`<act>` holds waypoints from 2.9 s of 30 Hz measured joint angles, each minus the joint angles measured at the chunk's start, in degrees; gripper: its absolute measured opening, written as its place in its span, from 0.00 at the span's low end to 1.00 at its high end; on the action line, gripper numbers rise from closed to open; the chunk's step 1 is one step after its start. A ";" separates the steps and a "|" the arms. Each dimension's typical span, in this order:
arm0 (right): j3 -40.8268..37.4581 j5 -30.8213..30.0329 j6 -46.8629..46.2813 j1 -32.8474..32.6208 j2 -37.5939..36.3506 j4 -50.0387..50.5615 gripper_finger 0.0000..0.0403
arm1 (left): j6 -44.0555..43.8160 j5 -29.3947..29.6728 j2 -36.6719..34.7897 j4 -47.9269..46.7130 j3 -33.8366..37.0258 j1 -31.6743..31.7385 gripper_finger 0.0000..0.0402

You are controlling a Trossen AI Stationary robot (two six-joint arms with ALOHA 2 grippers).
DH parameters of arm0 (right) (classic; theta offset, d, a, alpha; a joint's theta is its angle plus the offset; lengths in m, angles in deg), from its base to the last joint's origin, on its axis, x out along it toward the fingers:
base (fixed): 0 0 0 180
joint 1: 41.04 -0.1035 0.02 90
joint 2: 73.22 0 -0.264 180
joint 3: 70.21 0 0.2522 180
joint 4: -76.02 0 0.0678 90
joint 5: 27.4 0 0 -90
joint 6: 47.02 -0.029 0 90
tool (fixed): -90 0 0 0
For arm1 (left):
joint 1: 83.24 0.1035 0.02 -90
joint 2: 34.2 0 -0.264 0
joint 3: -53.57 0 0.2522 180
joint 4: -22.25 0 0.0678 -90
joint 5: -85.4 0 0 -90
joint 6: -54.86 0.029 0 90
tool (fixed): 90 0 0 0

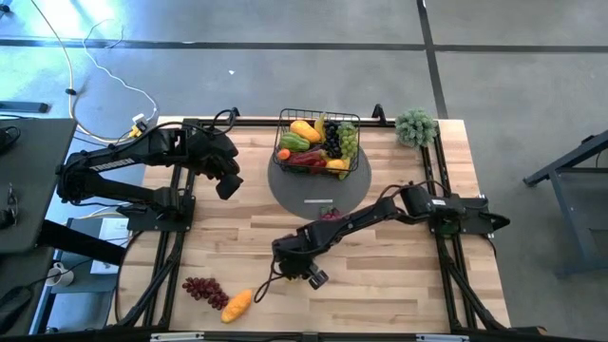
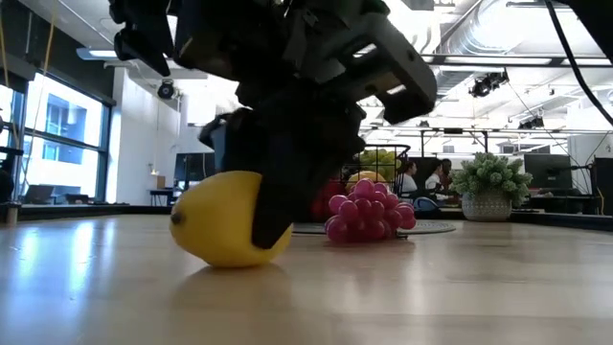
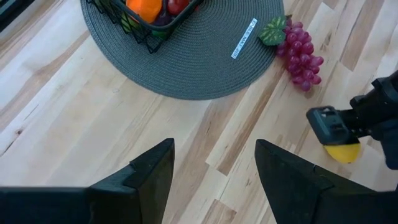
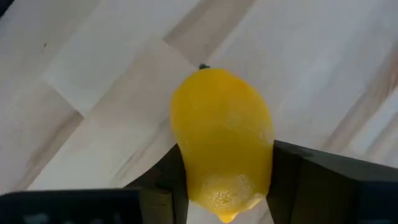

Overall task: Build produce basket
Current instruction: Put the yellow lemon into the wire basket

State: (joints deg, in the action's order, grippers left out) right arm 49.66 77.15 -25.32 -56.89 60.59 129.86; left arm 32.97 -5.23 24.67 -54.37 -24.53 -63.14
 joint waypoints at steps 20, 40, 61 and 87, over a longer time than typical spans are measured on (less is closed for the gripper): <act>-0.11 -14.27 -18.56 7.66 -6.60 8.15 0.30 | 1.51 -0.16 0.00 -0.01 -0.02 0.00 0.53; -0.09 -30.80 -38.18 16.87 -17.32 14.31 0.30 | 2.10 1.71 0.00 -0.34 -0.02 0.02 0.53; -0.09 -20.31 -25.53 37.26 -23.20 32.17 0.30 | 1.69 1.71 0.00 -0.25 -0.02 0.02 0.53; -0.07 -17.48 -8.73 40.19 -19.33 34.11 0.63 | -20.99 -1.55 0.02 -0.26 -0.02 -8.68 0.53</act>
State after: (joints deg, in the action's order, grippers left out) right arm 49.59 59.67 -34.05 -16.70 41.26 163.97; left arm 11.99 -6.78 24.69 -54.63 -24.55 -71.82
